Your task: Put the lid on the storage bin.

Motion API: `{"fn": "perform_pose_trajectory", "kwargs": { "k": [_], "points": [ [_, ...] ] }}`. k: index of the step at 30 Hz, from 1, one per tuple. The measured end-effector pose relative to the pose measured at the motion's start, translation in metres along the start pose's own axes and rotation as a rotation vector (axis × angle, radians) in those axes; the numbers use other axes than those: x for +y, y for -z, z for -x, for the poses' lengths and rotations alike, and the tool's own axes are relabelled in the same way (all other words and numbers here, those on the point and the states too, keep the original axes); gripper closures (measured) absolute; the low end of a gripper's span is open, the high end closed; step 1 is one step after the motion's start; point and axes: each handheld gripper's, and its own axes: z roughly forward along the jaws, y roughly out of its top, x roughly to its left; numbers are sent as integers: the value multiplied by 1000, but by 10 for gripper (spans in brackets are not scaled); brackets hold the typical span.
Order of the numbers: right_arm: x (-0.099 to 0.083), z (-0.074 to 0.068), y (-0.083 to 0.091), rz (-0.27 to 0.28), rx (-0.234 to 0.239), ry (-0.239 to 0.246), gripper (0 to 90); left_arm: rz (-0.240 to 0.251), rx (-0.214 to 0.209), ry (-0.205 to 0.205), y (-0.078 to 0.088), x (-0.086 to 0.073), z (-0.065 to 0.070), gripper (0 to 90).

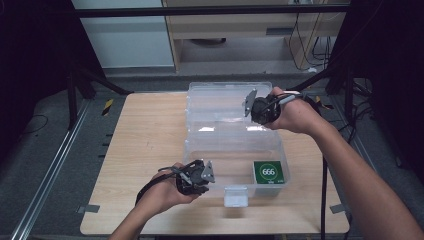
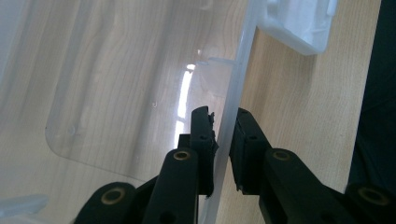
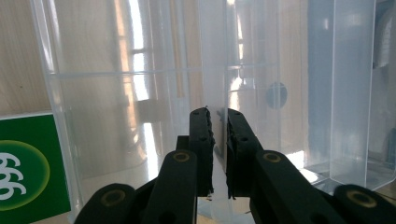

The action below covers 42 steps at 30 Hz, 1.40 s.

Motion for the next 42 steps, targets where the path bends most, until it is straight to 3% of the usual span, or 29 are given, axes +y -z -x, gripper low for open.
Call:
{"fn": "perform_pose_trajectory", "kwargs": {
  "k": [8, 15, 28, 42],
  "points": [
    [1, -6, 5, 8, -14, 3, 848, 1, 17, 18, -1, 1, 2, 796],
    [-1, -15, 14, 51, -27, 2, 857, 0, 28, 18, -1, 1, 3, 795],
    [-3, -45, 33, 88, -66, 31, 861, -22, 53, 11, -1, 3, 6, 787],
    [-6, -64, 42, 123, -69, 46, 862, -11, 59, 21, -1, 2, 7, 784]
  ]
}}
